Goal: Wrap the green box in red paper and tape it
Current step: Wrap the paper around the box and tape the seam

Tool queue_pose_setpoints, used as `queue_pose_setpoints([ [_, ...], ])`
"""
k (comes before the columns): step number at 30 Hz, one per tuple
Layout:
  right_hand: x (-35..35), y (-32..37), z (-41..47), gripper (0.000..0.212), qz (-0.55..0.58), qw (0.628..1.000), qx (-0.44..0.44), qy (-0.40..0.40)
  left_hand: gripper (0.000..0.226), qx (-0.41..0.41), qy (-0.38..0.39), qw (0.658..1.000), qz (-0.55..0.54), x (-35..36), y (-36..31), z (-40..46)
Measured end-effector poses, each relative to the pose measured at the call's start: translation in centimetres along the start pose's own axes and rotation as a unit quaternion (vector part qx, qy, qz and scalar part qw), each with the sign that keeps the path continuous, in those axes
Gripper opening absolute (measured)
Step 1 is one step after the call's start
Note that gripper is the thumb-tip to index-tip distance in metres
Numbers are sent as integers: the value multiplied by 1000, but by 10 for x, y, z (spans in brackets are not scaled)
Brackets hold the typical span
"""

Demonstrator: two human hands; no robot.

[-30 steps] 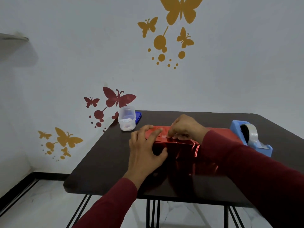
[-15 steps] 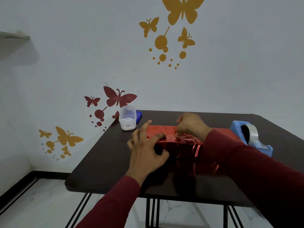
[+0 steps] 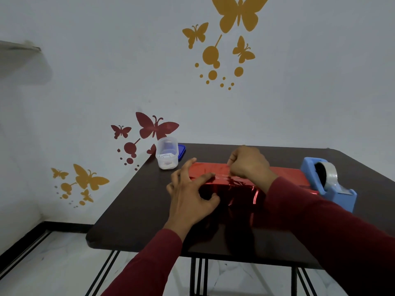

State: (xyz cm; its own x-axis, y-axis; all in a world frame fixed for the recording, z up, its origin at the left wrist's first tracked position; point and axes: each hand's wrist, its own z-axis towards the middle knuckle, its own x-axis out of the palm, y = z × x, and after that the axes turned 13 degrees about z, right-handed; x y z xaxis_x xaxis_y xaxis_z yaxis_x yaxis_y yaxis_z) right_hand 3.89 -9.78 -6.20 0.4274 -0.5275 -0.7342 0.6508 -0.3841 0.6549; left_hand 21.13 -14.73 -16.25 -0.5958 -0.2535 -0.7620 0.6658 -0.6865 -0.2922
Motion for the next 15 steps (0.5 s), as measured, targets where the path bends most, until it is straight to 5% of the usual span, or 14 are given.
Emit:
queue_pose_setpoints([
  [5, 8, -2, -4, 23, 59, 996, 1, 65, 49, -41, -13, 998, -54, 2, 5, 2],
  [10, 0, -1, -4, 9, 23, 1000, -11, 18, 24, -63, -10, 995, -79, 3, 7, 2],
  [15, 11, -1, -4, 13, 51, 998, -13, 37, 46, -63, -31, 996, -60, -1, 4, 1],
])
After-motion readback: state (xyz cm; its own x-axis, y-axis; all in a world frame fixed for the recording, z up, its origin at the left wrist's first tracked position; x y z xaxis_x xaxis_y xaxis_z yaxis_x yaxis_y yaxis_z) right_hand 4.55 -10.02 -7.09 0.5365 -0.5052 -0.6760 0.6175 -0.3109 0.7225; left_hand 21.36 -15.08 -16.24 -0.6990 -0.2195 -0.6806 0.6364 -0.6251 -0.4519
